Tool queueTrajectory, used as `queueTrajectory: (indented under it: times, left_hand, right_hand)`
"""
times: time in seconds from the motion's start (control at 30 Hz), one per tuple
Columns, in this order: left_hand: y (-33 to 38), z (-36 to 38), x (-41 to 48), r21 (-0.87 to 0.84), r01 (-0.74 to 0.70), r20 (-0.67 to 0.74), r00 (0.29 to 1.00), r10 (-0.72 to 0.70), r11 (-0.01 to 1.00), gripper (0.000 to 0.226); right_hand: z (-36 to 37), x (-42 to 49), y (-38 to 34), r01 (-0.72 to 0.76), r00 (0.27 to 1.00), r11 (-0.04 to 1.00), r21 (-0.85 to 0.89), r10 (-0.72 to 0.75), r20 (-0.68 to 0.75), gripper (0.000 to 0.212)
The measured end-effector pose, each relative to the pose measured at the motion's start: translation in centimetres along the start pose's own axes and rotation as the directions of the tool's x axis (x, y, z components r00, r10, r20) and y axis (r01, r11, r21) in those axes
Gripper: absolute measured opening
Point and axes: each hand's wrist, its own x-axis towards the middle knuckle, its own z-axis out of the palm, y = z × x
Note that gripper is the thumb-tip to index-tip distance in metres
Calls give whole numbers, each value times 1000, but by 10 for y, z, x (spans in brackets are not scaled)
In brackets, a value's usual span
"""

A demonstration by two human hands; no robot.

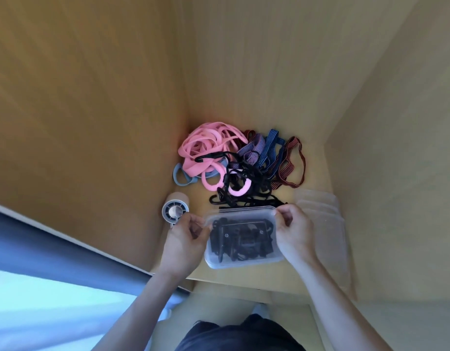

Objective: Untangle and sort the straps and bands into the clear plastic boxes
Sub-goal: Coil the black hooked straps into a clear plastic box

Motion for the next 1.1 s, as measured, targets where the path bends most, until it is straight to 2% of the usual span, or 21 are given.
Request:
queueTrajectory:
  times: [0.1,0.27,0.43,0.63,0.9,1.0,1.1]
  left_hand:
    - [0,4,-4,75,-38,-26,999,40,997,12]
    - [-3,10,-4,166,-80,-58,994,91,983,16]
    - [-7,19,-7,180,-108,-89,988,126,978,21]
    - [-8,30,-17,232,-225,-89,964,251,946,42]
    - [-16,33,-19,274,-241,-58,962,266,931,44]
    - [-18,34,-18,278,-238,-66,962,266,930,43]
    - [-19,34,-15,305,-244,-53,961,272,920,42]
  right_hand:
    - [4,-1,8,118,993,992,-49,-119,-22,10]
    - [6,-4,15,204,978,977,-67,-207,-35,10]
    - [9,-2,19,212,975,975,-70,-216,-48,11]
    - [9,-1,21,195,981,979,-60,-195,9,26]
    - [8,4,23,221,975,971,-95,-217,48,25]
    - [7,2,22,271,962,947,-171,-262,71,28]
    - [6,1,18,349,937,868,-353,-322,132,36]
